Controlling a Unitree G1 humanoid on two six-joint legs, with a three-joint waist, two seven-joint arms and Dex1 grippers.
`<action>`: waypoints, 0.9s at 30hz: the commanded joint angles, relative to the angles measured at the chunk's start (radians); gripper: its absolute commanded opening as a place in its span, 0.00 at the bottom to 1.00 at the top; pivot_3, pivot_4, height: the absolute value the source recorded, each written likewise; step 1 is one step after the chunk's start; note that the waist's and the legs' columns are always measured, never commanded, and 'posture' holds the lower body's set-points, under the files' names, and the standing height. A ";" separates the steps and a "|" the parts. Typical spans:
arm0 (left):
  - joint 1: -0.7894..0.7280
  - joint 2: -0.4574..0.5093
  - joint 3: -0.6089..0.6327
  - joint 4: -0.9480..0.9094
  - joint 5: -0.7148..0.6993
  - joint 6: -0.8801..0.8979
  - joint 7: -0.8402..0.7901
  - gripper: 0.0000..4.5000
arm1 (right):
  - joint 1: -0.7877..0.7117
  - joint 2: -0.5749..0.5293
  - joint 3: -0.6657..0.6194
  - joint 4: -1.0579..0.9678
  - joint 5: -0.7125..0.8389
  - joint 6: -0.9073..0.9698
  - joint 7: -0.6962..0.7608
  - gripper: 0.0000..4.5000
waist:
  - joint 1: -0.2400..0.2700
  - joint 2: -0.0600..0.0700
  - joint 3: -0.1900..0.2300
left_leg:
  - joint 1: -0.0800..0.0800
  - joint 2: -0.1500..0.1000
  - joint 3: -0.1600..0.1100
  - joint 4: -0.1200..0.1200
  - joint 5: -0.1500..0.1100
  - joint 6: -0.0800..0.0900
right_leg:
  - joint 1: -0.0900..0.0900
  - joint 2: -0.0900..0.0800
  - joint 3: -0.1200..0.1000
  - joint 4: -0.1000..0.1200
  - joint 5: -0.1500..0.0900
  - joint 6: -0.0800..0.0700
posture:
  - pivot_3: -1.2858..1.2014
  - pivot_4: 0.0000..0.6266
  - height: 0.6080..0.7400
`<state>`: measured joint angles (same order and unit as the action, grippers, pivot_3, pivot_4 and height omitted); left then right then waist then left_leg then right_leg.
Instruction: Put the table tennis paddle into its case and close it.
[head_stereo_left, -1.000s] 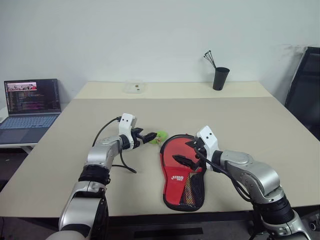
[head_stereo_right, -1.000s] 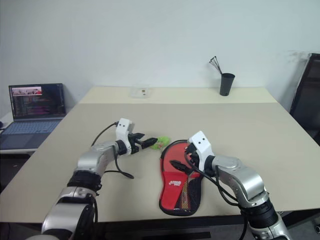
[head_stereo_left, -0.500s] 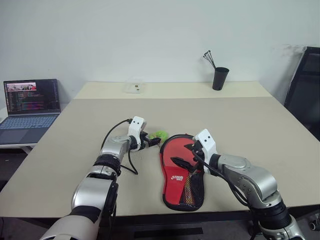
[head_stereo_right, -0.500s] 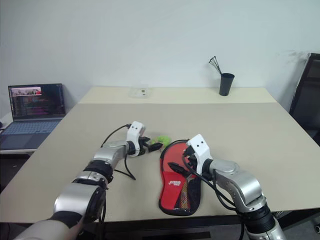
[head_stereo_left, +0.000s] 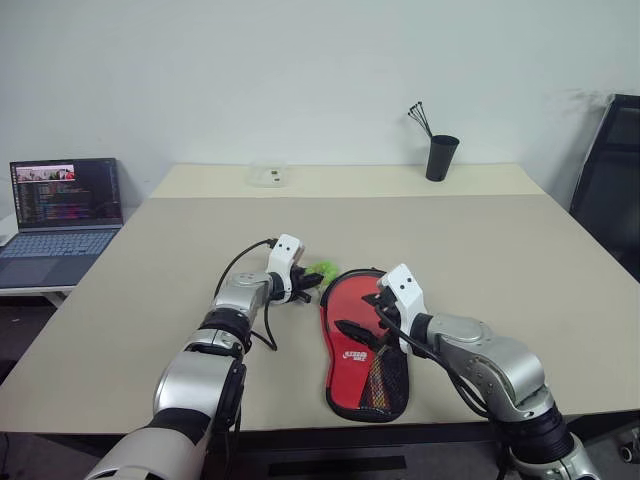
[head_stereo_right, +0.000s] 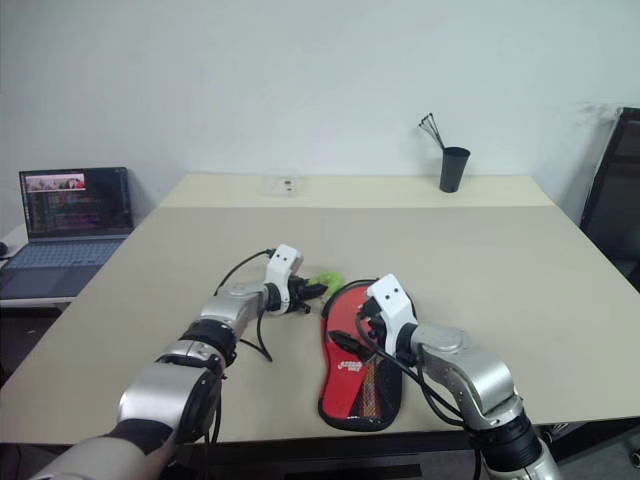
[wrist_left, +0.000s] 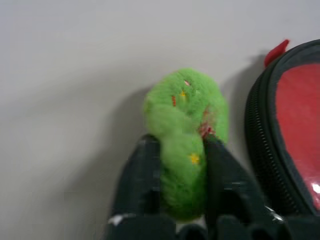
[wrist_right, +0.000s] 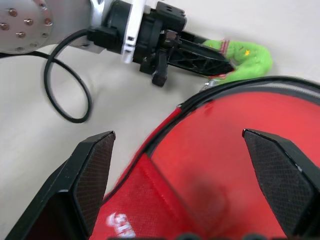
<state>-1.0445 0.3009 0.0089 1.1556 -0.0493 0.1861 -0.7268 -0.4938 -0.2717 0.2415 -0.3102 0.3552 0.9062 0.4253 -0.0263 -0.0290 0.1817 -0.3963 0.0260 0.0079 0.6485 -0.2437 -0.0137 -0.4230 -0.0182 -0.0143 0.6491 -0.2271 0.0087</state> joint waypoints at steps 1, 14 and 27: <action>0.015 -0.003 0.005 -0.012 0.006 0.000 0.013 0.00 | -0.036 0.039 0.026 0.056 -0.046 -0.083 -0.014 1.00 | 0.000 0.000 0.000 | 0.000 0.000 0.000 0.000 0.000 0.000 | 0.000 0.000 0.000 0.000 0.000 0.000 | 0.52 0.24 1.00; -0.007 0.014 -0.060 0.010 0.095 -0.108 0.055 0.00 | 0.026 0.067 0.038 0.302 -0.166 -0.183 -0.018 1.00 | 0.000 -0.005 -0.004 | 0.002 0.000 0.001 0.000 0.000 0.000 | 0.002 0.000 0.001 0.001 0.000 0.000 | 0.52 0.24 1.00; -0.209 -0.100 -0.206 0.189 0.331 -0.280 0.253 0.00 | 0.143 0.084 0.039 0.212 -0.183 -0.108 -0.042 1.00 | 0.005 -0.010 -0.009 | 0.003 0.000 0.001 0.000 0.000 0.000 | 0.003 0.000 0.000 0.000 0.000 0.000 | 0.52 0.24 1.00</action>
<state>-1.2032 0.2117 -0.1849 1.3526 0.2557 -0.0573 -0.5071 -0.3918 -0.1872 0.2663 -0.1270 0.1772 0.7398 0.3889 -0.0218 -0.0391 0.1731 -0.3929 0.0261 0.0089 0.6484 -0.2436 -0.0138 -0.4200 -0.0183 -0.0140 0.6495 -0.2270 0.0089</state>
